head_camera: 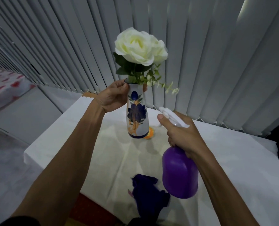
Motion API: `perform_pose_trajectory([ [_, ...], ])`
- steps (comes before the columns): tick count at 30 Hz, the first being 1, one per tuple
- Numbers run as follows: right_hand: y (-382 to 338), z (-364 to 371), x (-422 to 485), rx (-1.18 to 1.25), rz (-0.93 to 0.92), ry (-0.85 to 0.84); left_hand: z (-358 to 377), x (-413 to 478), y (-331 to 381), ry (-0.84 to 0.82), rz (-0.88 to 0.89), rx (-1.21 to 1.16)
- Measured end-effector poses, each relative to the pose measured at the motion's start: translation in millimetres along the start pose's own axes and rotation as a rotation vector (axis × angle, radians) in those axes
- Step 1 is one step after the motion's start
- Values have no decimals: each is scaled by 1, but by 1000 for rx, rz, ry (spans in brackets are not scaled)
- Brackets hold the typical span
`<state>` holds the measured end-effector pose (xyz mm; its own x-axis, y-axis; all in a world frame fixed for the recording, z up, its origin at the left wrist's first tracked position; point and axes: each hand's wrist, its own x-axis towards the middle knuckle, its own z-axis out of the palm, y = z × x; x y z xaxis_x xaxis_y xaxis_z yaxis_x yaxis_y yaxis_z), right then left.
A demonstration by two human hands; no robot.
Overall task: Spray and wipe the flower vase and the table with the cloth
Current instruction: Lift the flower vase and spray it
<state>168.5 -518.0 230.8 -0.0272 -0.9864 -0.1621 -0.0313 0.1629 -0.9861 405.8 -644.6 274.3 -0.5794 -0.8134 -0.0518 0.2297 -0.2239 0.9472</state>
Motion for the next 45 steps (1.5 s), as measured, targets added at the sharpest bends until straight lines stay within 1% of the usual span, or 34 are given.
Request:
perform_pose_trajectory([
  [3, 17, 1, -4, -56, 30, -41, -2, -3, 3, -12, 34, -37],
  [6, 37, -1, -12, -81, 71, -75, -5, -6, 9, 39, 61, 20],
  [9, 50, 0, -17, -111, 89, -78, -6, -7, 11, 143, 71, 136],
  [12, 50, 5, -17, -145, 45, -48, -1, -4, 6, 236, 132, 260],
  [17, 48, 14, -12, -191, -18, -17, 7, 3, -8, 465, 201, 296],
  [21, 61, 10, -13, -274, -14, -8, 7, 6, -13, 591, 256, 267],
  [23, 69, 5, -12, -250, -5, 9, 9, 7, -16, 645, 277, 290],
  [26, 77, -6, -10, -235, -26, 53, 13, 9, -33, 676, 261, 346],
  [30, 90, -24, -10, -196, -77, 153, 22, 9, -74, 706, 169, 370],
  [33, 98, -27, -2, -138, -112, 245, 16, 2, -92, 759, 144, 351],
  [35, 107, -32, 1, -127, -114, 292, 14, 0, -105, 761, 120, 321],
  [38, 120, -36, 2, -93, -99, 300, 18, -2, -120, 768, 81, 303],
  [41, 127, -37, 1, -45, -137, 300, 21, -2, -130, 763, 75, 303],
  [45, 132, -38, -2, -42, -135, 299, 22, -4, -139, 752, 66, 311],
])
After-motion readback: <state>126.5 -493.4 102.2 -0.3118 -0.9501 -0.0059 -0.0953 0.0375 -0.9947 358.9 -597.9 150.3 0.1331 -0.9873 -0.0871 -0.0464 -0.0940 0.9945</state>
